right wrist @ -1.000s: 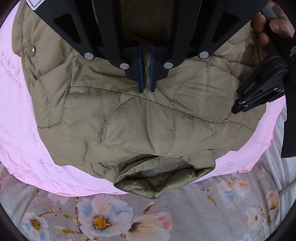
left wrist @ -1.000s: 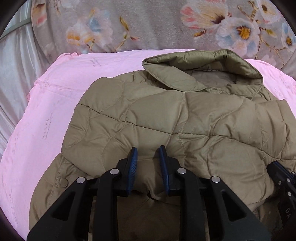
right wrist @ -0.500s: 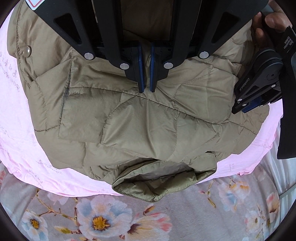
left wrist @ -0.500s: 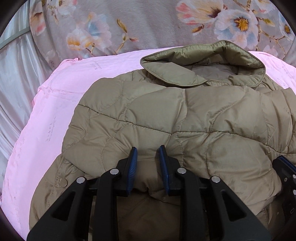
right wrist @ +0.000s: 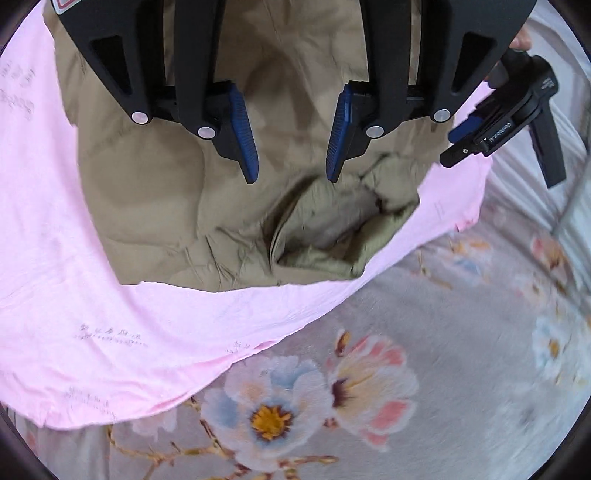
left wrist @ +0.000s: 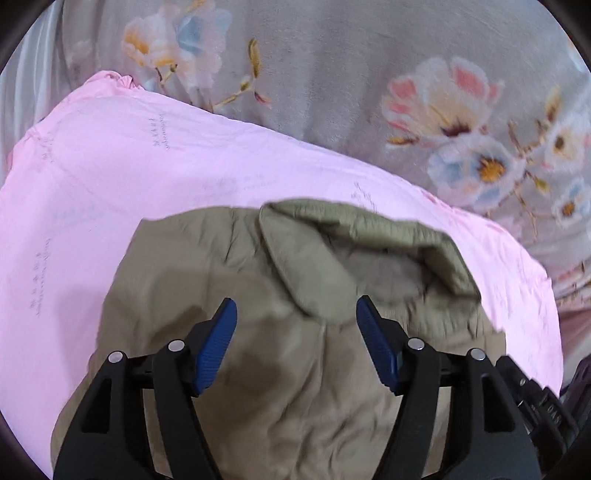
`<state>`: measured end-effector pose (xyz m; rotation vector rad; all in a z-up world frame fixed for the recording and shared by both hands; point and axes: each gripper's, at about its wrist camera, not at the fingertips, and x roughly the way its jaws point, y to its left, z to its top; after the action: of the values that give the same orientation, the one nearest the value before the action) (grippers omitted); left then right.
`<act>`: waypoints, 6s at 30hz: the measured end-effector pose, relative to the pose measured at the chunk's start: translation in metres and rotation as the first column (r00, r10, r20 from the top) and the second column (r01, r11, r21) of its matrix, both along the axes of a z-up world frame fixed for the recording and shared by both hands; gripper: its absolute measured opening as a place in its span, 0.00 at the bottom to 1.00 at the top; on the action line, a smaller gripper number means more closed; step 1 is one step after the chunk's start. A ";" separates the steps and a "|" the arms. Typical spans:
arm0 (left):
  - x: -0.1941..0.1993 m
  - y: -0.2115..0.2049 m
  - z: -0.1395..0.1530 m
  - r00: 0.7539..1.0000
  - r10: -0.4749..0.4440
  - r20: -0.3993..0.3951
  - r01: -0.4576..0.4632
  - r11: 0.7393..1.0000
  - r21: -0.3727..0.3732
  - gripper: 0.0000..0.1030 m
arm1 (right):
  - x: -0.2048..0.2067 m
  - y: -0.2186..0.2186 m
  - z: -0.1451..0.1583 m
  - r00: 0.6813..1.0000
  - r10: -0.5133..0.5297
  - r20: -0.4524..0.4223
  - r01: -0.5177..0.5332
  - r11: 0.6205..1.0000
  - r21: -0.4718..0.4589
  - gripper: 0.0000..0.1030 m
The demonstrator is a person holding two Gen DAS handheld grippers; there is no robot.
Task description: Fold large clothes
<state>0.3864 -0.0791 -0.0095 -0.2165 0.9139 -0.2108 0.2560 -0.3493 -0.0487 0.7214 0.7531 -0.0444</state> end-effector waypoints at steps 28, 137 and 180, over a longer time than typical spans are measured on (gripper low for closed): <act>0.021 -0.036 -0.058 0.999 -0.048 -0.012 0.049 0.976 0.212 0.46 | 0.046 0.036 -0.077 0.990 0.078 -0.114 -0.100 0.974 -0.205 0.02; -0.332 0.203 -0.022 0.989 -0.093 -0.118 0.091 0.996 -0.018 0.09 | -0.381 0.059 -0.005 0.996 0.092 -0.013 -0.093 0.987 -0.130 0.09; -0.157 0.115 0.000 0.999 -0.034 0.005 0.031 0.968 0.248 0.11 | -0.190 -0.003 0.030 0.978 -0.145 0.154 0.162 0.981 -0.108 0.07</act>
<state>0.2292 0.0357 -0.0092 0.0316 0.9263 -0.1257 0.0662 -0.3525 -0.0184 0.6598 0.5498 -0.1744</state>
